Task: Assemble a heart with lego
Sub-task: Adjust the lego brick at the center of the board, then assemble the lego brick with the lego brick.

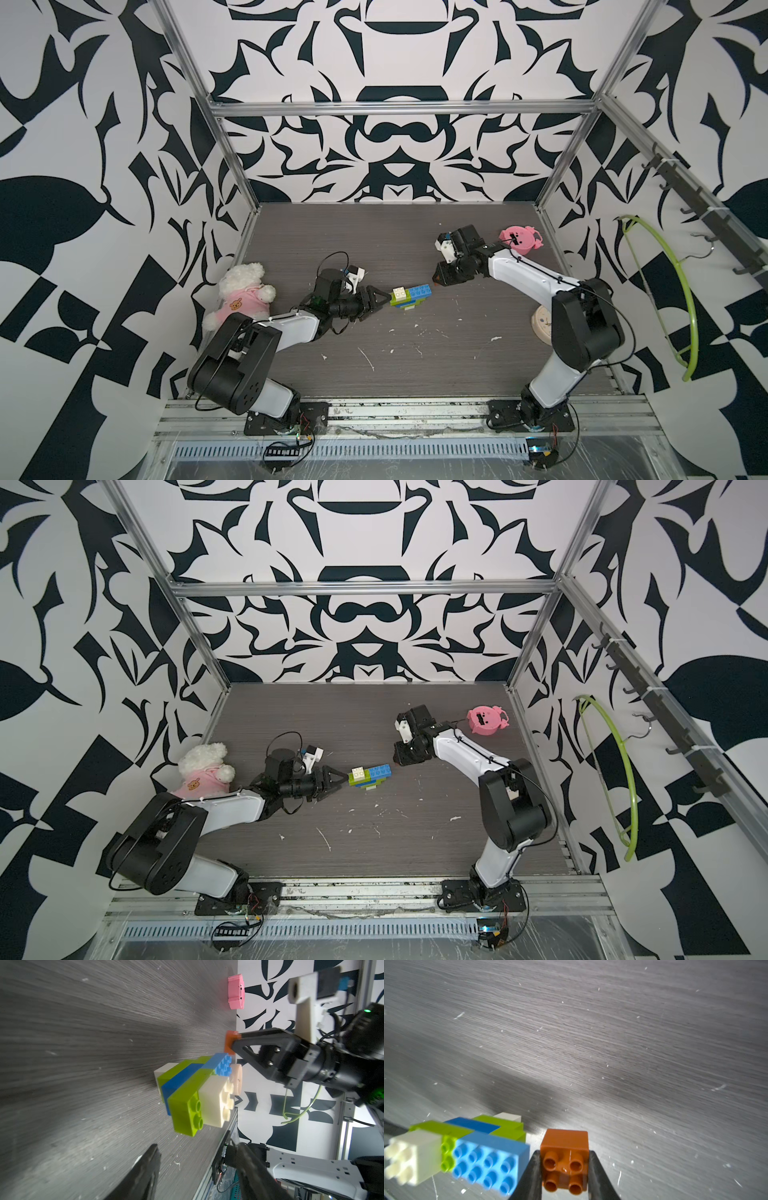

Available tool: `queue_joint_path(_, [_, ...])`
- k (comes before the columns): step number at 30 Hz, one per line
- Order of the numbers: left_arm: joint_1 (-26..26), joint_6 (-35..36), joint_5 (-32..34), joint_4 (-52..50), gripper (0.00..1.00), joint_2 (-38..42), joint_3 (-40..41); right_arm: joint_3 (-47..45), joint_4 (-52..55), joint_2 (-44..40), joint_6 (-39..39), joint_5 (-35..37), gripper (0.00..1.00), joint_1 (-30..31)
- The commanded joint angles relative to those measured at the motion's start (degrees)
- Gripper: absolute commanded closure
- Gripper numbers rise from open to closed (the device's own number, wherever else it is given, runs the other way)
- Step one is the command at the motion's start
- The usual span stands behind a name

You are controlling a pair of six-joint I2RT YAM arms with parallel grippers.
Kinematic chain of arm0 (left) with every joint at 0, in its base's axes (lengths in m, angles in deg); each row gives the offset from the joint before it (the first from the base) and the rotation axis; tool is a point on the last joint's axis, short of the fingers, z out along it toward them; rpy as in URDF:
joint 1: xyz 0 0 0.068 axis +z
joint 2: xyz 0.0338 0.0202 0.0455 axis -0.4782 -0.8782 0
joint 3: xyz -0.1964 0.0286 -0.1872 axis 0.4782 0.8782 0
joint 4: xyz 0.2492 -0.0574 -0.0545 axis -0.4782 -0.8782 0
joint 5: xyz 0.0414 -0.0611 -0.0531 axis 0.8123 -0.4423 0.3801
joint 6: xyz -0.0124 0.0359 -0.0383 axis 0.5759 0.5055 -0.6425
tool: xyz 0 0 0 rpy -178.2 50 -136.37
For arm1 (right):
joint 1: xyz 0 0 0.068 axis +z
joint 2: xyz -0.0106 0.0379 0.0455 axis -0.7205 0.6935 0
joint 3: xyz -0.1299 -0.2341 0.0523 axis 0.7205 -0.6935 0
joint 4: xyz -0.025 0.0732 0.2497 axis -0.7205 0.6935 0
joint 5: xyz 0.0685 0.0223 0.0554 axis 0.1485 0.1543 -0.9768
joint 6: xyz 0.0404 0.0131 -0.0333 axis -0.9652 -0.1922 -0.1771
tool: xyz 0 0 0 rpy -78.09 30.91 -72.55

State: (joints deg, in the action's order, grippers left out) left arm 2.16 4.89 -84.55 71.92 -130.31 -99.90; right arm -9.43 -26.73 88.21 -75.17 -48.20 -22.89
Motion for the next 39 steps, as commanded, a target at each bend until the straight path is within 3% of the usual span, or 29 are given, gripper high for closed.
queue_joint_path(1, [-1.35,-3.01,-1.57,6.58,0.40,-3.46,-0.60,3.03,-0.65,0.03,0.97,-3.20,0.92,-0.06])
queue_joint_path(4, [-1.54,-4.44,-0.60,10.16,0.41,-5.80,-1.39,2.92,-0.27,-0.14,1.25,-4.46,0.92,-0.09])
queue_joint_path(11, [-1.54,-2.80,0.99,7.60,0.43,-7.27,-3.47,-0.04,-0.50,-2.18,0.99,-5.42,0.92,-0.07])
queue_joint_path(16, [-1.54,-2.80,0.75,8.78,0.50,-9.35,-3.90,-0.58,-0.65,-2.95,0.73,-5.82,0.92,0.00])
queue_joint_path(39, [-0.42,-3.19,1.59,13.64,0.57,-13.16,-4.53,0.05,-0.60,-1.39,0.66,-8.86,0.92,1.14])
